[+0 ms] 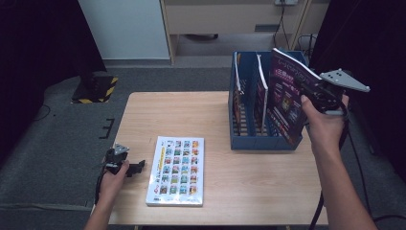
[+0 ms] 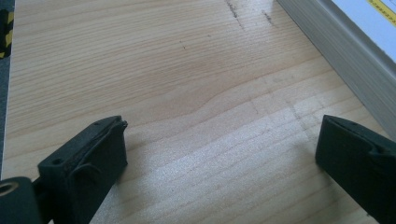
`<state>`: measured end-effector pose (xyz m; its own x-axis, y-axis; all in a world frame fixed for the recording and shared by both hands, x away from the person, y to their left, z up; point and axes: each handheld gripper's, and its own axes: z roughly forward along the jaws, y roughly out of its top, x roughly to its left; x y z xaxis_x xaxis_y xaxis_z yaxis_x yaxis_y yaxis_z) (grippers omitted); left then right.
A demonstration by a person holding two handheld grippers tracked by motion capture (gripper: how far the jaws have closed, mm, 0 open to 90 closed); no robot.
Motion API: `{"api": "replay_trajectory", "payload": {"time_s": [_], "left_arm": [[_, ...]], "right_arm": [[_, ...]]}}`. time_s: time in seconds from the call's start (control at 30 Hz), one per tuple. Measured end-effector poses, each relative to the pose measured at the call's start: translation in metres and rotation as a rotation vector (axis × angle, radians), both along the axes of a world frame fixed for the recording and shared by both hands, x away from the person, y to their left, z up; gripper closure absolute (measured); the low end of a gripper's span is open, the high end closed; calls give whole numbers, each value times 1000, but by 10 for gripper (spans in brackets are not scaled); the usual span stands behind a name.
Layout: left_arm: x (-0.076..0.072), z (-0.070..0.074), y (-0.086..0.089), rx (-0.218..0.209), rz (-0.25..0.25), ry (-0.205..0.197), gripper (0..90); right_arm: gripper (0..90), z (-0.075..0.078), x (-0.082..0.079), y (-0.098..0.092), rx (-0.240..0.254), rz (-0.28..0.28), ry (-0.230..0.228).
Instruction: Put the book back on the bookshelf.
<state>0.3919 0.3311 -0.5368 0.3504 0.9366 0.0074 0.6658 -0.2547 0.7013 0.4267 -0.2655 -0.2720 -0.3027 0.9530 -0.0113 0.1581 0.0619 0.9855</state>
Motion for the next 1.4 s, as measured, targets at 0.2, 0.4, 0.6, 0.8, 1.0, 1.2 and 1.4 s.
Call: {"api": "replay_trajectory", "payload": {"time_s": [0.2,0.4,0.6,0.8,1.0,1.2,1.4], "left_arm": [[0,0,0,0,3,0,8],[0,0,0,0,3,0,7],[0,0,-1,1,7,3,0],[0,0,-2,4,8,5,0],[1,0,-2,3,12,6,0],[0,0,-2,4,16,5,0],[0,0,-2,4,16,5,0]], "right_arm": [[840,-3,14,5,-16,-32,3],[840,4,24,3,42,-49,-16],[840,3,32,10,34,-59,-19],[841,-1,38,18,32,-54,-19],[840,-3,44,23,28,-73,-37],[840,-2,49,28,23,-69,-45],[840,-5,55,28,26,-82,-53]]}}
